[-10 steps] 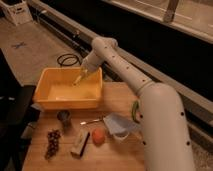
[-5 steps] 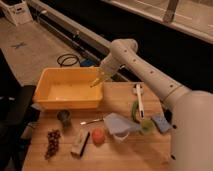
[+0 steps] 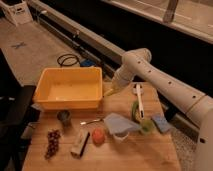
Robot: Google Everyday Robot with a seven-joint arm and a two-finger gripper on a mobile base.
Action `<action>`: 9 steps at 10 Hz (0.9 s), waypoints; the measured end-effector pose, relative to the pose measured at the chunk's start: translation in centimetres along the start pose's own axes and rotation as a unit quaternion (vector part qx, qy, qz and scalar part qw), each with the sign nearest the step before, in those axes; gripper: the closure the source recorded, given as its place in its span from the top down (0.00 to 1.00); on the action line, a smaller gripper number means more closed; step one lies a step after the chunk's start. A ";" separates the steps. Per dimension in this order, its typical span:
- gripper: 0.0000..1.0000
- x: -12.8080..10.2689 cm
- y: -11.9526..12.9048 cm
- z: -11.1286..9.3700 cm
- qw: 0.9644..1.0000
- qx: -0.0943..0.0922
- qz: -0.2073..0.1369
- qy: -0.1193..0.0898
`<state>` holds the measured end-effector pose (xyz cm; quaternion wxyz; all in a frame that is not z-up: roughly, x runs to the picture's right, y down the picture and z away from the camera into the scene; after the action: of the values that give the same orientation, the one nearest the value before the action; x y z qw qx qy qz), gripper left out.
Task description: Place banana in table surface
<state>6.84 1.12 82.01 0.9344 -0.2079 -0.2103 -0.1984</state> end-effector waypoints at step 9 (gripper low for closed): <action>0.61 1.9 2.2 10.3 0.995 -0.064 0.060 -0.045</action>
<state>6.21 7.24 90.70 0.9191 -0.2881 -0.2266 -0.1449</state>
